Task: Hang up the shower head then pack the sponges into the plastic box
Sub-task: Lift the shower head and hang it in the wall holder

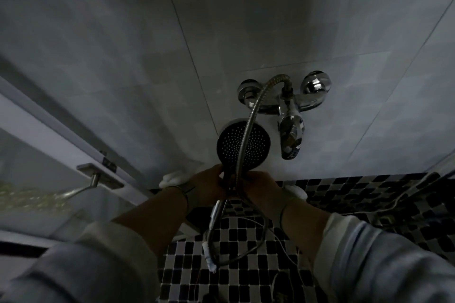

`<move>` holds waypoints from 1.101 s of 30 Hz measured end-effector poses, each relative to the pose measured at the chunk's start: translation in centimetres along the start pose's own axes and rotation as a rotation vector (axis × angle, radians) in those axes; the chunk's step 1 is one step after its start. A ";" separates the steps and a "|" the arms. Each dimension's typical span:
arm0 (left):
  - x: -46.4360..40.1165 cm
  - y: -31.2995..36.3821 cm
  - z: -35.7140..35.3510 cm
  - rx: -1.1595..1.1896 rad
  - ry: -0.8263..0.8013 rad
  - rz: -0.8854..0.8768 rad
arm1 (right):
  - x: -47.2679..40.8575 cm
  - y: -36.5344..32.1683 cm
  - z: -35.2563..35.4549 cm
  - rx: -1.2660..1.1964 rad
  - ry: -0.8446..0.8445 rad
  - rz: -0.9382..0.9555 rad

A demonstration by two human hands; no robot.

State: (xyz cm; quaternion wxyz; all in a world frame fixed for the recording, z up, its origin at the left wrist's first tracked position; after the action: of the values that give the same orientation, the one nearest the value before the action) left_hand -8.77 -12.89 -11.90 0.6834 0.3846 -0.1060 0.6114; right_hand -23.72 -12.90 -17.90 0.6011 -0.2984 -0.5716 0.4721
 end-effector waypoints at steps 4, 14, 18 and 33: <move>1.1 -0.7 -0.2 0.010 0.156 -0.041 | 0.8 -0.6 -1.2 -0.051 -0.018 -0.046; 4.5 -4.6 1.1 0.012 0.329 -0.077 | 4.6 -0.5 -2.0 -0.024 0.320 0.072; 6.7 -4.2 1.9 0.047 0.365 -0.147 | 6.5 -1.6 -2.8 0.017 0.483 0.167; 14.1 0.5 8.4 0.081 0.550 -0.306 | 13.3 -13.8 -6.6 0.350 0.076 0.563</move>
State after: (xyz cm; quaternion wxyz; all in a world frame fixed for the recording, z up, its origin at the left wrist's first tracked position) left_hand -3.28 -7.81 2.70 0.7548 0.2431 0.1664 0.5861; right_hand -15.50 -4.81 -1.28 0.5099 -0.3541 -0.3540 0.6995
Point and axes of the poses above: each hand's wrist, its own x-axis away from the middle knuckle, its own z-axis out of the back of the hand, y = z × x, the point moved 3 cm from there along -x, towards the middle knuckle, and after that the axes turned 14 degrees about -x, right-handed, at the moved point
